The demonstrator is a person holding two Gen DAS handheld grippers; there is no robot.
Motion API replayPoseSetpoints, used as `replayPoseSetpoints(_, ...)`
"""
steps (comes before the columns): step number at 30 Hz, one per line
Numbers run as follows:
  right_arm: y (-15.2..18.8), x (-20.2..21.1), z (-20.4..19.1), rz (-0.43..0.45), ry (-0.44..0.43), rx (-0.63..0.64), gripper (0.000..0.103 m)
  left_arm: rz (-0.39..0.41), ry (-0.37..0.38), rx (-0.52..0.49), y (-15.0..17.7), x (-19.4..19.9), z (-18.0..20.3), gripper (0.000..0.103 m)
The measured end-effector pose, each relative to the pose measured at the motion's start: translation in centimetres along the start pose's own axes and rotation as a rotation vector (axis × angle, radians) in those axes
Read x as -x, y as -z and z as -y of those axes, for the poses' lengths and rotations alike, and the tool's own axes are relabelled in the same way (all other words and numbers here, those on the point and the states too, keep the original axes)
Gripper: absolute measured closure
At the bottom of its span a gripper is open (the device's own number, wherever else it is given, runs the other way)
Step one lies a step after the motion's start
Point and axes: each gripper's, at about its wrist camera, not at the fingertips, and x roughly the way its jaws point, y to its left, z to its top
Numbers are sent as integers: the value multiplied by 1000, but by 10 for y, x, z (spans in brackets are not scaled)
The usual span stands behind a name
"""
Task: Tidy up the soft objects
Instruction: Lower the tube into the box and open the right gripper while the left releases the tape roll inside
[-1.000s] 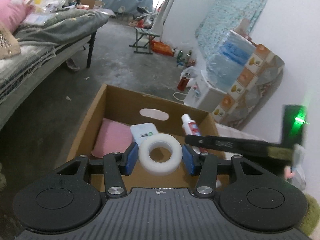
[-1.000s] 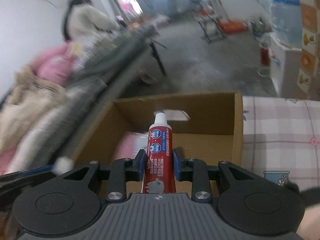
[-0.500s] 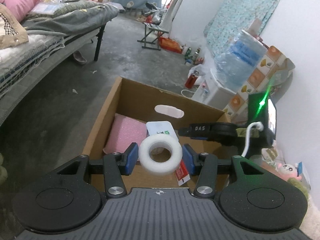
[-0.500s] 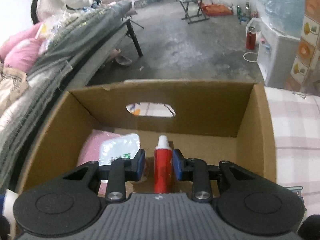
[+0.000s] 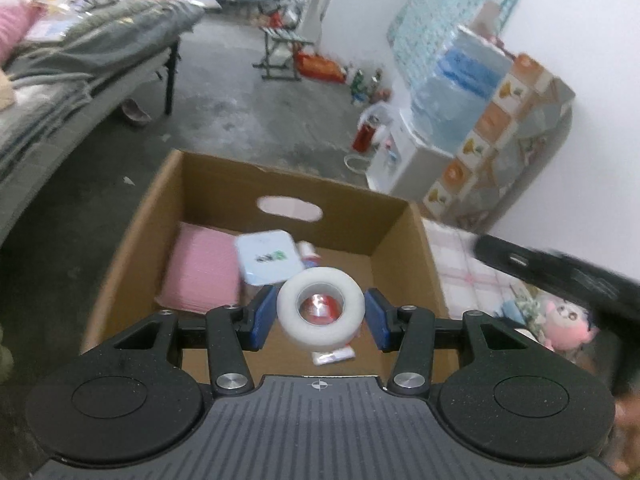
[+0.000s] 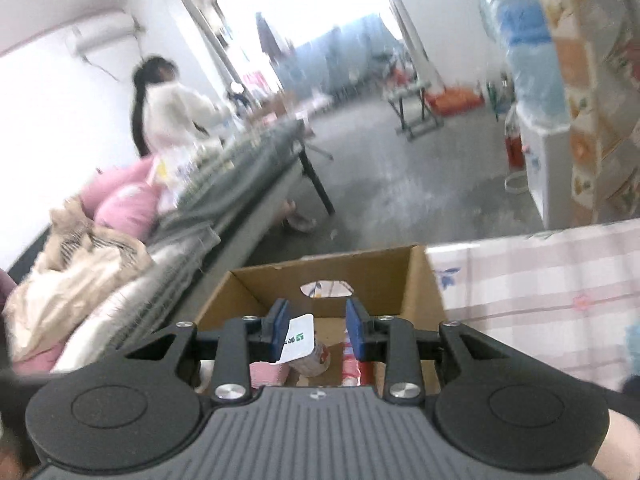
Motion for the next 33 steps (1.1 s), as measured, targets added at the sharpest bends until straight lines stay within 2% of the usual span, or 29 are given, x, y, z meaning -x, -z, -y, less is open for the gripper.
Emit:
replayPoseSetpoints(4, 20, 48, 15, 67, -13, 5, 57, -73, 16, -10, -8, -25, 20, 55)
replayPoseSetpoints(7, 38, 71, 28, 103, -17, 1, 57, -126, -2, -7, -17, -51, 33, 55)
replayPoseSetpoints(11, 57, 90, 48, 122, -27, -48, 57, -203, -41, 33, -25, -94, 45, 55)
replayPoseSetpoints(15, 68, 106, 69, 154, -16, -79, 57, -244, -103, 91, -28, -136, 50, 55)
replayPoseSetpoints(20, 74, 121, 87, 183, 29, -96, 57, -219, -165, 174, -35, -173, 43, 55)
replayPoseSetpoints(25, 84, 130, 99, 183, 75, -105, 57, -200, -120, 273, -33, -198, 27, 52)
replayPoseSetpoints(33, 93, 139, 110, 190, 104, -130, 57, -166, -88, 274, -30, -179, 30, 46)
